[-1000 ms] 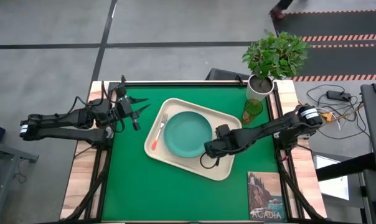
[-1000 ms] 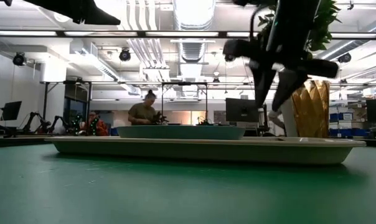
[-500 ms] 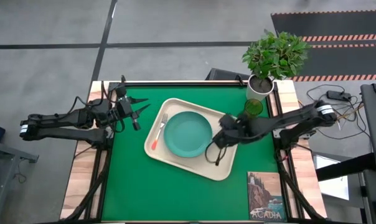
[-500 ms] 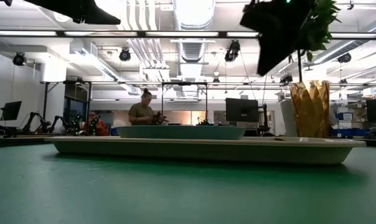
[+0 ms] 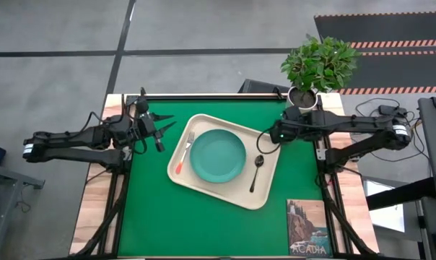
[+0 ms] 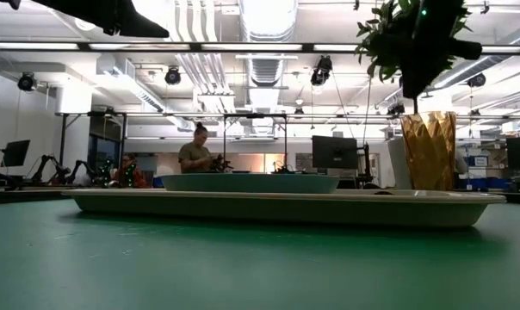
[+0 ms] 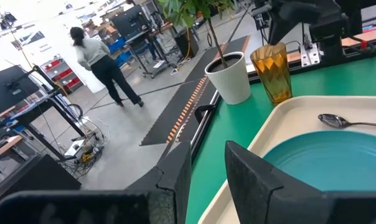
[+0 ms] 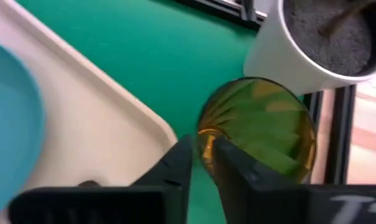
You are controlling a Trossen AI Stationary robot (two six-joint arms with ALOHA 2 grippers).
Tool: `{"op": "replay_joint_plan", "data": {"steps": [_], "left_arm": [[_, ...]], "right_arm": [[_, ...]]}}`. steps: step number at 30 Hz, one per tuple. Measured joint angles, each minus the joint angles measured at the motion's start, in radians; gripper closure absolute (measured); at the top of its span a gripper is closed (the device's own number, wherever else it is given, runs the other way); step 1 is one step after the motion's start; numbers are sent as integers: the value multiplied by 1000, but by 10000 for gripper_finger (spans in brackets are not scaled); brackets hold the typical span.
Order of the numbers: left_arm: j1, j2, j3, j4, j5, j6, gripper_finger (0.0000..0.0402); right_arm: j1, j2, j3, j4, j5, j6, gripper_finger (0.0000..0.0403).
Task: Pick and place plate/cup/fork/spoon on tray
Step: Put the brown cup on the white tray to the top right of the green plate
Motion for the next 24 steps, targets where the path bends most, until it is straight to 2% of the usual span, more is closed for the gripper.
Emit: {"op": "replay_joint_plan", "data": {"steps": [7, 10, 13, 18, 24], "left_arm": [[0, 14, 0, 10, 0, 1, 320], [0, 13, 0, 14, 0, 1, 320], [0, 12, 0, 16, 0, 1, 320], [0, 15, 0, 35, 0, 1, 320], [0, 14, 0, 34, 0, 2, 320]], "right_arm": [[-50, 13, -68, 33, -12, -71, 247], [-52, 25, -80, 43, -10, -88, 220], [-52, 41, -87, 48, -10, -117, 211], [-52, 61, -108, 94, -11, -131, 245], [-52, 69, -121, 111, -19, -134, 338]]}}
